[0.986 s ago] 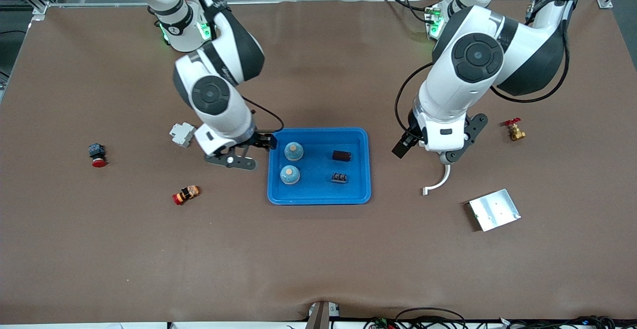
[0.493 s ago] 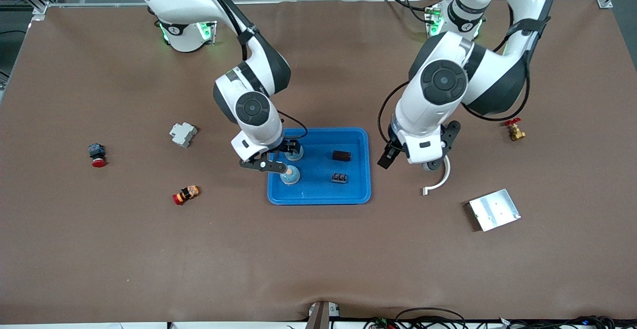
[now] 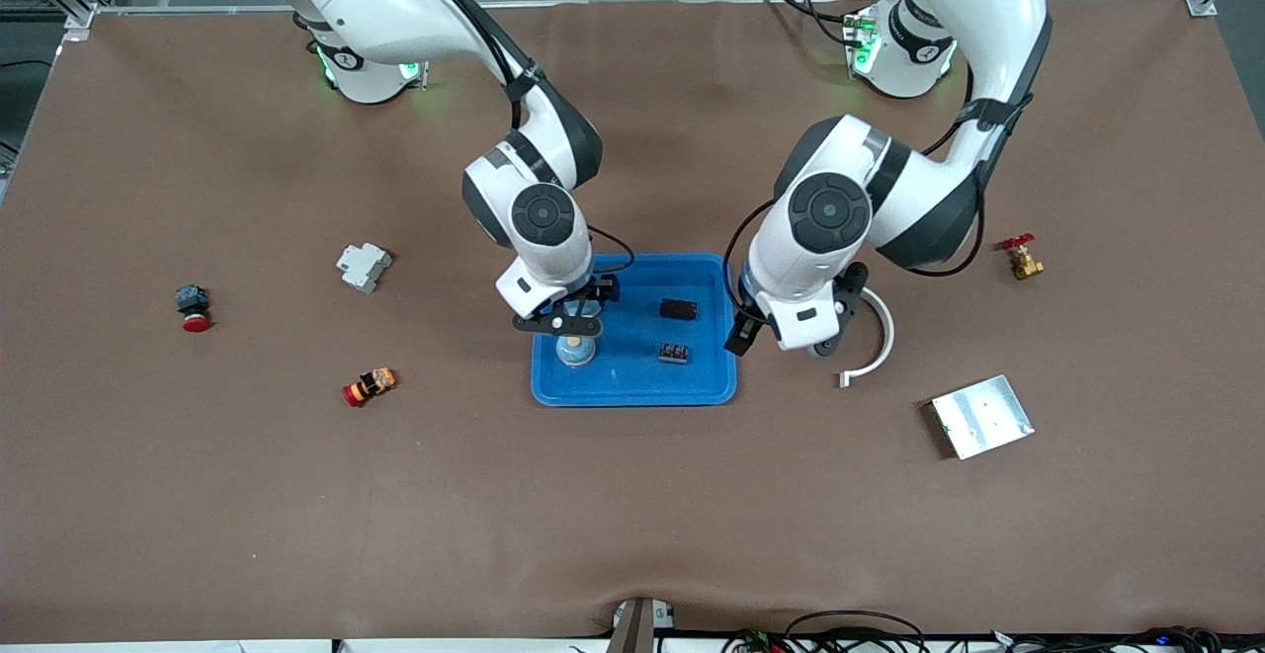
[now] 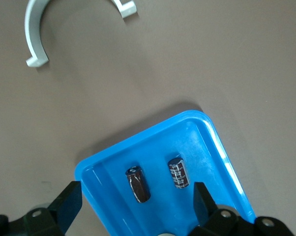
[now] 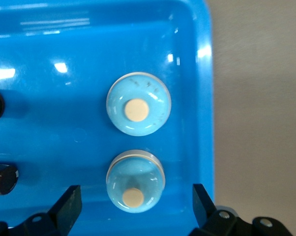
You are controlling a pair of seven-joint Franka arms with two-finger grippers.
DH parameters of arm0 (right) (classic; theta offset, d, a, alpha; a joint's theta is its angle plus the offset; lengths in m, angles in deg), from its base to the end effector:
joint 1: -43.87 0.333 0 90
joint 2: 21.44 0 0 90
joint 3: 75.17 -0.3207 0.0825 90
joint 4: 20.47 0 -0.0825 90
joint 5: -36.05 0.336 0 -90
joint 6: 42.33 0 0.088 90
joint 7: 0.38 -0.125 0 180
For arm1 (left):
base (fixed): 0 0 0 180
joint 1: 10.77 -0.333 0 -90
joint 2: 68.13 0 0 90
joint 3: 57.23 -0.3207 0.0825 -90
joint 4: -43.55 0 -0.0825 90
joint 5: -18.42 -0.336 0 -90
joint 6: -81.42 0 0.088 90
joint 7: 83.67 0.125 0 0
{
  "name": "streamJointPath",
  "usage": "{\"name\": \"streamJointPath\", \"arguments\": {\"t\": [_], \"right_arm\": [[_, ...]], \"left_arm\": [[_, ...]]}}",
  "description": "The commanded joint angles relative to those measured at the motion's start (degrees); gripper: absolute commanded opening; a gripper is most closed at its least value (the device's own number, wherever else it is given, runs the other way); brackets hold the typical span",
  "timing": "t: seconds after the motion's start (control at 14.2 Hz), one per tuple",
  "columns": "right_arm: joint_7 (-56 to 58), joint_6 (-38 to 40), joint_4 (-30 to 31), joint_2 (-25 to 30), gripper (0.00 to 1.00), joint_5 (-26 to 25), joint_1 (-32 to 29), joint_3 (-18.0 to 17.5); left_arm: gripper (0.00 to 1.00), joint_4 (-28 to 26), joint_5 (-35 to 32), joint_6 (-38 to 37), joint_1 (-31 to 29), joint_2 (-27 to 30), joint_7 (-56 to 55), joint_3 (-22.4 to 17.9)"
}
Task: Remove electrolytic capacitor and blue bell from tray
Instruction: 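Grasp a blue bell with the right gripper while the left gripper grasps a capacitor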
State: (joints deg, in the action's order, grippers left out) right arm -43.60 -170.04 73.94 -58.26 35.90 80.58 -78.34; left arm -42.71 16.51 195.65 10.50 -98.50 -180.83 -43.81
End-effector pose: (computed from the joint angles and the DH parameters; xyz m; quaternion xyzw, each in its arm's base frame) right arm 0.4983 0.4104 0.2512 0.9989 -0.0333 -0.0331 0.0083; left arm 0.5520 -0.3488 0.3699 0.8501 0.5245 -0.0457 0.0053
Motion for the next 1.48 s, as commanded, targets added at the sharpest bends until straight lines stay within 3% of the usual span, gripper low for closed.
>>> {"name": "streamJointPath", "arguments": {"t": [0.0,0.21,0.42,0.92,1.06,1.34,1.41], "right_arm": [[-1.0,-1.0,0.5,-0.7,1.0,-1.2,0.6,0.5],[-1.0,-6.1,4.2,-0.9,1.0,-1.3,1.5,0.5],[-1.0,-6.6,4.3,-1.3,1.0,-1.3,1.7,0.6],[-1.1,-7.9,4.3,-1.9,1.0,-1.2,1.3,0.6],[-1.1,-8.1,4.4,-1.9,0.87,-0.8,0.9,0.5],[-1.1,-7.7,4.6,-1.5,0.45,-0.4,-0.3,0.4],[-1.0,-7.4,4.5,-1.3,0.39,-0.3,-0.5,0.4]], "left_arm": [[1.0,0.6,-1.5,1.8,1.8,-2.1,-3.3,-0.2],[1.0,2.6,-5.5,2.0,2.8,-5.7,-8.6,-0.2],[1.0,6.4,-5.5,2.0,4.0,-9.4,-10.5,-0.3],[1.0,7.2,-5.3,8.0,4.8,-12.7,-17.7,-0.4],[1.0,7.1,-5.4,8.2,5.4,-13.1,-20.7,-0.5],[1.0,7.2,-5.6,11.1,6.7,-14.9,-27.6,-0.8],[1.0,7.2,-5.8,11.6,7.6,-15.4,-28.3,-1.7]]}}
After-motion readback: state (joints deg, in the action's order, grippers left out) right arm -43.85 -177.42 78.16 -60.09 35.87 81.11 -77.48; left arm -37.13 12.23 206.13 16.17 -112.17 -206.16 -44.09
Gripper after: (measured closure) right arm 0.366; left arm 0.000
